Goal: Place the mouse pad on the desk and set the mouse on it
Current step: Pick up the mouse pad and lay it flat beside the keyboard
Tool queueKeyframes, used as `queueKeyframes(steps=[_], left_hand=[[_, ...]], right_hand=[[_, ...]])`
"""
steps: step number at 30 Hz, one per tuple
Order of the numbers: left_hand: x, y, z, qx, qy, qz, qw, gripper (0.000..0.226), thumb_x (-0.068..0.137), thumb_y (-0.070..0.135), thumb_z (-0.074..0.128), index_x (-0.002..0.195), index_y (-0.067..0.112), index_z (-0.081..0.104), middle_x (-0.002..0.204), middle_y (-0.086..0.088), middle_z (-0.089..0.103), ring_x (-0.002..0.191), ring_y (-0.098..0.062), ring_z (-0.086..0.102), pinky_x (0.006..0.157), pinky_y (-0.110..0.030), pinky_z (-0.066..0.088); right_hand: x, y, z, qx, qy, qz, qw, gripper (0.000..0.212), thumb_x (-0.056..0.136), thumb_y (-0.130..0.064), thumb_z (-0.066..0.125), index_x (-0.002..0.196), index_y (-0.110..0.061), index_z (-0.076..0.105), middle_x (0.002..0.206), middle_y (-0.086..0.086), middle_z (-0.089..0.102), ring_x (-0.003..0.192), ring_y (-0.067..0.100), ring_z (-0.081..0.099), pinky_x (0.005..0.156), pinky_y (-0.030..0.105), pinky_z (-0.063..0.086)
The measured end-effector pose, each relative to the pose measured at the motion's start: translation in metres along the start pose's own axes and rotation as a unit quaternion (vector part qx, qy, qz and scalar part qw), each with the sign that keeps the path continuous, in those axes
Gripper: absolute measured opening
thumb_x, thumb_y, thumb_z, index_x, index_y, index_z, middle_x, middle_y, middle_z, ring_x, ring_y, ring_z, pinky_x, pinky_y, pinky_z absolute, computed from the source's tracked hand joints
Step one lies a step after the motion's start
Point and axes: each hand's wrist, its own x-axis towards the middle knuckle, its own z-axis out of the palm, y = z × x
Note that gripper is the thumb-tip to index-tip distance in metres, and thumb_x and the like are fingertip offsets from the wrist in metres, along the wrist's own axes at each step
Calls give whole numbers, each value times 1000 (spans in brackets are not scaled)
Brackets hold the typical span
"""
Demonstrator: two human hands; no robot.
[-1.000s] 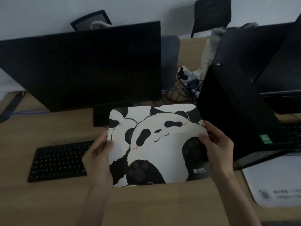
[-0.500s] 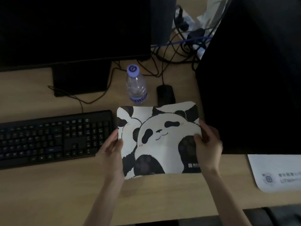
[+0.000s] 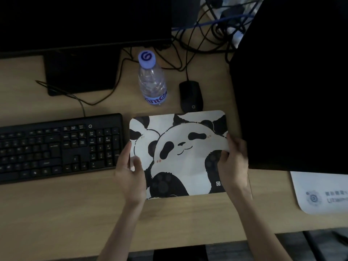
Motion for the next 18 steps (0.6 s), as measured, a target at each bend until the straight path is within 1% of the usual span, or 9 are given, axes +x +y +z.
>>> queueKeyframes(steps=[1, 2, 3, 4, 6, 8, 12, 15, 18], left_hand=[[0, -1, 1, 6, -7, 6, 1000, 43, 80, -10, 47, 119, 5, 55, 108, -29, 64, 96, -35, 61, 73, 2, 38], [-1, -1, 1, 13, -15, 15, 1000, 43, 80, -11, 46, 120, 4, 54, 110, -30, 62, 101, -43, 58, 77, 1, 39], [-2, 0, 2, 28, -19, 33, 999, 44, 79, -13, 46, 120, 3, 54, 116, -30, 60, 106, -41, 56, 82, -1, 39], [-3, 1, 2, 50, -19, 57, 997, 45, 79, -15, 46, 120, 2, 54, 122, -28, 57, 112, -33, 53, 86, -1, 38], [-6, 0, 3, 88, -18, 106, 990, 45, 78, -17, 47, 119, 1, 54, 129, -27, 51, 117, -16, 43, 90, 5, 29], [-7, -1, 4, 98, -26, 129, 986, 44, 79, -17, 46, 119, 0, 54, 129, -27, 51, 118, -13, 38, 90, 8, 24], [-5, -7, 4, 112, -49, 146, 982, 42, 80, -17, 42, 117, -2, 55, 127, -25, 54, 120, -14, 42, 97, 4, 24], [-6, -8, 3, 135, -66, 155, 976, 41, 80, -17, 42, 113, -1, 58, 126, -20, 57, 123, -15, 45, 98, 2, 25], [-6, -7, 2, 154, -85, 169, 970, 40, 77, -21, 42, 108, -3, 60, 124, -21, 58, 121, -30, 51, 100, -10, 27]], right_hand=[[0, 0, 1, -15, 1, -4, 1000, 48, 83, 10, 39, 129, -3, 42, 129, 23, 45, 116, 39, 44, 96, 40, 39], [-1, 0, 2, -30, 3, -8, 1000, 48, 83, 10, 40, 129, -2, 42, 129, 23, 46, 115, 40, 42, 97, 43, 38], [-1, 1, 3, -43, 7, -10, 999, 49, 82, 10, 40, 129, -2, 42, 128, 24, 46, 113, 41, 41, 96, 44, 38], [-1, 1, 3, -57, 11, -13, 998, 49, 82, 10, 40, 129, -2, 42, 127, 24, 47, 110, 42, 40, 94, 45, 38], [-1, 1, 4, -83, 13, -16, 996, 51, 81, 9, 41, 130, -3, 41, 126, 24, 48, 107, 41, 40, 91, 45, 38], [-1, 2, 4, -94, 11, -18, 995, 51, 80, 9, 41, 130, -3, 40, 127, 23, 47, 107, 41, 40, 89, 45, 38], [-4, 2, 6, -107, 16, -28, 994, 54, 75, 13, 45, 127, -2, 44, 123, 25, 51, 101, 44, 44, 80, 49, 44], [-6, 3, 9, -127, 19, -44, 991, 57, 66, 18, 51, 121, 2, 49, 114, 28, 56, 91, 47, 51, 72, 50, 49], [-7, 4, 9, -151, 14, -48, 987, 59, 58, 20, 56, 116, 5, 52, 107, 29, 59, 82, 47, 55, 67, 48, 51]])
